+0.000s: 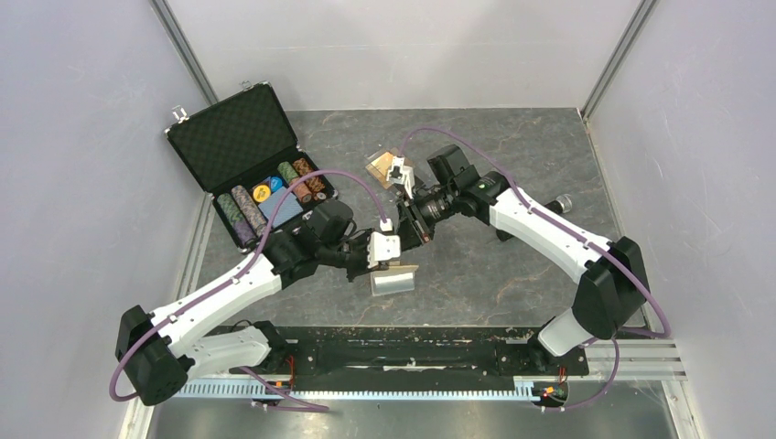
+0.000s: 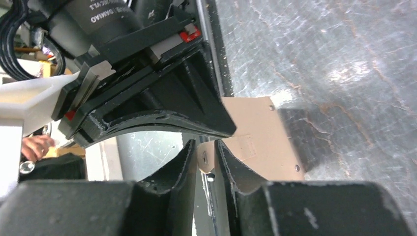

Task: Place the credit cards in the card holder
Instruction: Open the card holder at the center of the board.

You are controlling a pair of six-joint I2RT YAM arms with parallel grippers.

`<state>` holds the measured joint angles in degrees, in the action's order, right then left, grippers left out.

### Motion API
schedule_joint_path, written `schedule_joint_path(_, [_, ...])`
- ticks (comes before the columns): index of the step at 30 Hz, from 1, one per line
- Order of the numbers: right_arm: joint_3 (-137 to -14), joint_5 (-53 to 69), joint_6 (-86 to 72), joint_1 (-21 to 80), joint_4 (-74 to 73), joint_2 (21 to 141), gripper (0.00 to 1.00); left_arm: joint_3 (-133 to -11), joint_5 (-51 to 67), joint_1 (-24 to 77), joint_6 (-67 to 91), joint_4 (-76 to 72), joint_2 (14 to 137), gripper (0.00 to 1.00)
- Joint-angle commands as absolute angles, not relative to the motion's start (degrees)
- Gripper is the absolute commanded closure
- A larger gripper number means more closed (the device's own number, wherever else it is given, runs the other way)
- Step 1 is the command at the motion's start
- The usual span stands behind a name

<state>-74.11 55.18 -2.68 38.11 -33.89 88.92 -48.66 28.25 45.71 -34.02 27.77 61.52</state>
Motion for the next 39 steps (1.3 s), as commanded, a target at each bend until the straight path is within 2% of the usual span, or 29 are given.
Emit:
schedule_joint_path(1, [-73.54,49.43,-5.89,37.15,-30.42,85.19,0.73,-48.09,29.69,45.79,-25.03,24.7,60.2,0.95])
schedule_joint_path(5, [-71.08,42.53,-9.62,36.49,-28.71,81.64,0.53,-47.01,29.41,45.71,-18.41,21.66,58.95,0.98])
schedule_joint_path(10, [-64.42,38.5,-15.87,36.43,-22.5,75.03,0.18,-47.5,27.79,45.7,-10.36,21.83,56.45,0.98])
schedule_joint_path(14, [-58.14,38.93,-18.71,36.46,-18.38,69.25,0.08,-48.4,27.85,45.7,-4.26,22.26,53.56,0.98])
schedule_joint_path(22, [-43.66,40.34,-23.35,38.2,-4.85,58.5,0.05,-48.14,29.96,45.7,5.51,20.71,49.63,0.98])
schedule_joint_path(27, [-37.36,37.88,-23.43,43.35,3.9,57.16,0.06,-46.84,32.65,45.7,8.33,18.15,49.31,0.98])
schedule_joint_path(33, [-32.65,37.16,-24.95,44.91,9.1,54.7,0.27,-46.89,34.34,45.7,13.61,17.0,49.77,0.98])
schedule_joint_path(39, [-33.72,38.67,-23.69,44.91,9.08,52.28,0.41,-45.7,34.37,45.78,21.51,13.65,49.52,0.98])
